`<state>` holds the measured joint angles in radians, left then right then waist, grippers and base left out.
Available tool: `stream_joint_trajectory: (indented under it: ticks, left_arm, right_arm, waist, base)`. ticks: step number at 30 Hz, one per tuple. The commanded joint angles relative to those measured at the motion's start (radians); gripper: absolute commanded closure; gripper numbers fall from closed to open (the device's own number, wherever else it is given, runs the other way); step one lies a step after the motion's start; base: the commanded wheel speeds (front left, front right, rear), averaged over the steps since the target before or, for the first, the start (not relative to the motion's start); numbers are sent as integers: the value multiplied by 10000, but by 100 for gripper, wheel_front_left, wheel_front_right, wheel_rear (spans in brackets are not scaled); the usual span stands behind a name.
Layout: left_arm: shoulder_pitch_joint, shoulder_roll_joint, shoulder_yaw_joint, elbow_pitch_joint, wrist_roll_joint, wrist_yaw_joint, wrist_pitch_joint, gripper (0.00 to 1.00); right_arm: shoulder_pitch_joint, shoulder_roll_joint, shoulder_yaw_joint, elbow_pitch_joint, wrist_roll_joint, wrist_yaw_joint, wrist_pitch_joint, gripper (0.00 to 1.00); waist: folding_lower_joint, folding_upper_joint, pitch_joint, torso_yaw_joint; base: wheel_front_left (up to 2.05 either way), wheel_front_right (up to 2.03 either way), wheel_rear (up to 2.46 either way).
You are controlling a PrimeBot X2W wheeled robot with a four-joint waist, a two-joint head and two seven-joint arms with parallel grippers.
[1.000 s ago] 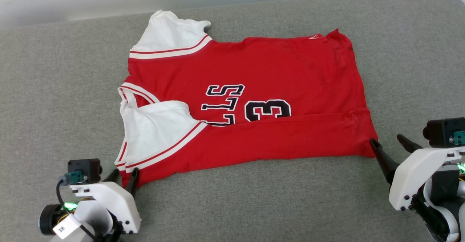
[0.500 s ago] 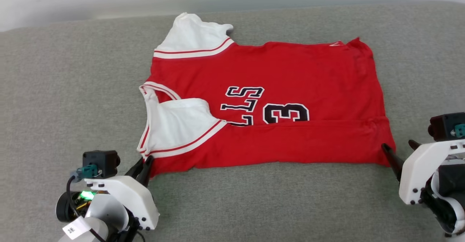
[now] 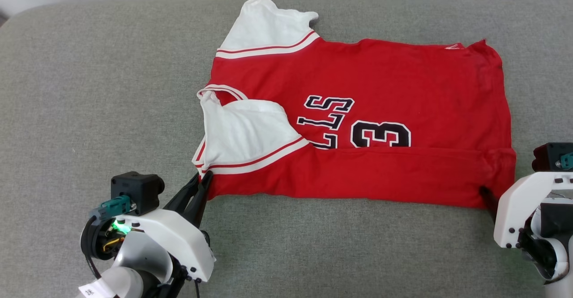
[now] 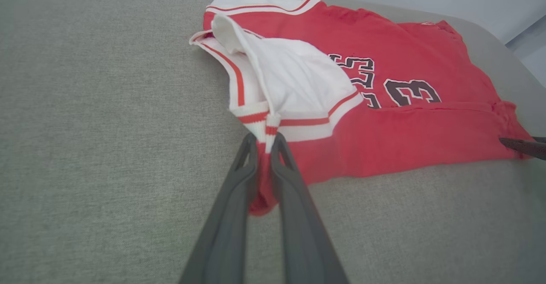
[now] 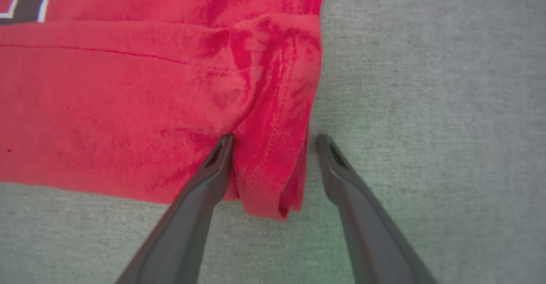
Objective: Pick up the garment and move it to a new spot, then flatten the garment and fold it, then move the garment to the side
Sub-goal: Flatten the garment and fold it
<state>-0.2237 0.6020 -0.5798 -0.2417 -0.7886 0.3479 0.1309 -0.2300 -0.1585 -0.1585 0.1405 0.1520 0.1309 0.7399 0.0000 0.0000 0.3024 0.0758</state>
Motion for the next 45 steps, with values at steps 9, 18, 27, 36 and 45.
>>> stream_joint_trajectory:
  ticks: [9,18,27,36,45]
  left_arm:
    - [161,206,-142,281,-63,5,242,100]
    - [1041,834,-361,523,-121,20,490,100]
    - [2500,970,-965,474,-341,125,598,100]
    - [2307,697,-1436,1588,7,-113,500,42]
    - [1899,308,-694,1905,143,-175,-1143,0]
  right_arm:
    - [344,75,440,966,386,10,164,100]
    - [991,-897,240,-365,1138,-7,308,100]
    - [2884,-1383,-101,-1972,1717,-10,1417,100]
    - [3069,-1111,230,-1398,1314,-9,821,0]
    - [2473,-1216,253,-1561,1465,-5,-871,0]
  waist:
    - [0,0,-61,2]
    - [0,0,-1216,-306]
    - [0,0,-1706,-641]
    - [0,0,-1686,-729]
    - [0,0,-1959,-764]
  base:
    - [0,0,0]
    - [0,0,0]
    - [0,0,0]
    - [0,0,0]
    - [0,0,0]
